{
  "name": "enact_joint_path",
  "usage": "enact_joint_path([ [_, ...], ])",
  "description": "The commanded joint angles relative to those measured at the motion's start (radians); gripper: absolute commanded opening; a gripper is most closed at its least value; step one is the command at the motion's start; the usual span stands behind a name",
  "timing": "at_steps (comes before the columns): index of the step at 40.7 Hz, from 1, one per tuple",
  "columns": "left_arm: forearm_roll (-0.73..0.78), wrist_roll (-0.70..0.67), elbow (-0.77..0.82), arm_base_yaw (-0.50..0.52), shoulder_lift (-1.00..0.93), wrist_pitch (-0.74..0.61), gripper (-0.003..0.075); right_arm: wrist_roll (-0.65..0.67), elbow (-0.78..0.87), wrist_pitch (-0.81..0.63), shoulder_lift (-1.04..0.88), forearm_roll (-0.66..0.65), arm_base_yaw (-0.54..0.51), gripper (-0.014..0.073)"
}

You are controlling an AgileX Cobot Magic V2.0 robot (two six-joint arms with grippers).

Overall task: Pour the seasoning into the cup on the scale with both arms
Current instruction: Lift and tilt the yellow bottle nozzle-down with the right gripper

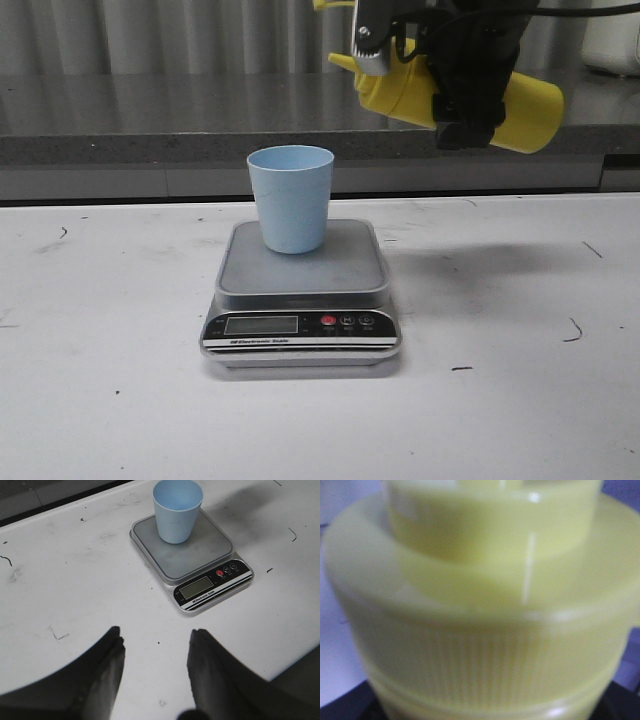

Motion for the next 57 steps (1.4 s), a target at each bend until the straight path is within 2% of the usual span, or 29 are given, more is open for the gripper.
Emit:
enact_joint_path([
  [1, -0.010, -0.013, -0.025, -0.007, -0.004, -0.072, 0.0293, 0.021, -0.063, -0.017, -0.025, -0.182, 0.018, 0.0342],
  [9, -0.010, -0.013, -0.025, -0.007, -0.004, -0.072, 0.0293, 0.026, -0.078, -0.011, 0.015, -0.320, 0.037, 0.0342],
  [26, -0.010, -0.013, -0.025, -0.007, -0.004, -0.072, 0.0293, 0.025, -0.078, -0.019, 0.020, -0.435, 0.037, 0.0342],
  [35, -0.010, -0.013, -0.025, -0.007, -0.004, -0.072, 0.0293, 0.025, -0.078, -0.044, 0.020, -0.549, 0.037, 0.0342],
  [46, -0.010, -0.013, -0.025, -0.007, -0.004, -0.072, 0.0293, 0.031, -0.078, -0.056, 0.020, -0.553, 0.037, 0.0342],
  [49, -0.010, -0.013, -0.025, -0.007, -0.004, -0.072, 0.0293, 0.060, -0.078, -0.057, 0.020, -0.548, 0.037, 0.0342],
  [57, -0.010, -0.013, -0.025, -0.007, -0.004, -0.072, 0.0293, 0.267, -0.078, -0.042, 0.017, -0.538, 0.037, 0.0342],
])
